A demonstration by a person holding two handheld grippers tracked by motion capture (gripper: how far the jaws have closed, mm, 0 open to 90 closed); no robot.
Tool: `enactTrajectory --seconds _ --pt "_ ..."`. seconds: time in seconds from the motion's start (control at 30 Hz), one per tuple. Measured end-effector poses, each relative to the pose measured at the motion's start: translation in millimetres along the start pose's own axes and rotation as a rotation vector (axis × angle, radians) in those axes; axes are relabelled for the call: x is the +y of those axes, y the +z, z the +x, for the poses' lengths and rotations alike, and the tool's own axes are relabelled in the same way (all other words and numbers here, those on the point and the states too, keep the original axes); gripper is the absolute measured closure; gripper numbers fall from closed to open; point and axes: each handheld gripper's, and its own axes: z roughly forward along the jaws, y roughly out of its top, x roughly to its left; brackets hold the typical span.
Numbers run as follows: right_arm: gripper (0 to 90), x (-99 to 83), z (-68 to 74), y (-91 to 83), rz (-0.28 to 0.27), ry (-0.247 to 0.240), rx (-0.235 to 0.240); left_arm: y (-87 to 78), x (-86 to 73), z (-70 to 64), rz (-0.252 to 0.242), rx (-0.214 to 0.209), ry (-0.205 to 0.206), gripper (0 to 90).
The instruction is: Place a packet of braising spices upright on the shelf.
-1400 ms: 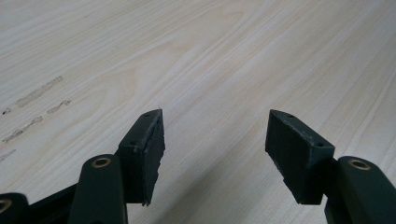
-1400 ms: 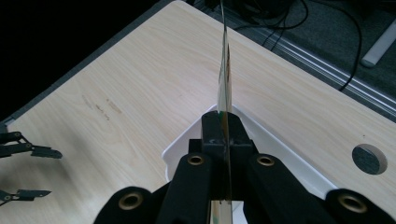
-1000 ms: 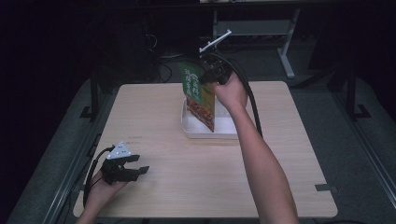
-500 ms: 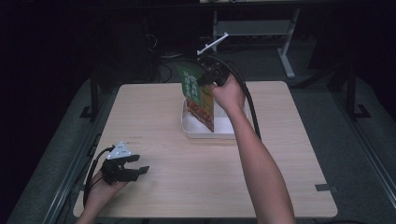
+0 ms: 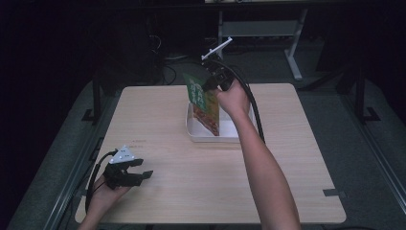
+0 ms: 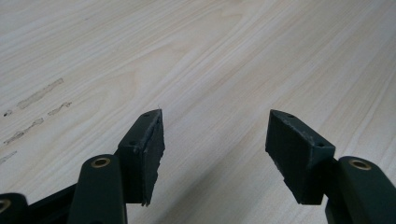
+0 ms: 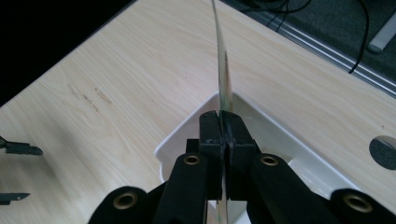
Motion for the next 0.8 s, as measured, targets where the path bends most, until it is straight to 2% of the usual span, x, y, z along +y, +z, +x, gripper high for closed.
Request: enactTrajectory --seconds 0.1,0.37,0.53,0.8 --pt "86.1 -2.2 -2.8 -1.8 -0.008 0.011 0.009 0.5 0.0 0.4 0.002 -0.001 0.003 37.2" --pt "84.5 -5.2 -5.4 -14.0 -0.016 0.010 -0.013 1.2 0.3 -0.7 0.005 -0.002 0.002 37.1" --pt "88.9 -10.1 -8.4 -13.9 -0.007 0.008 -0.021 1.5 0.3 -1.0 0.004 -0.002 0.001 37.0" --pt "89.7 -15.7 -11.5 -13.7 -0.003 0.011 -0.020 1.9 0.3 -1.0 0.003 -0.006 0.000 37.0"
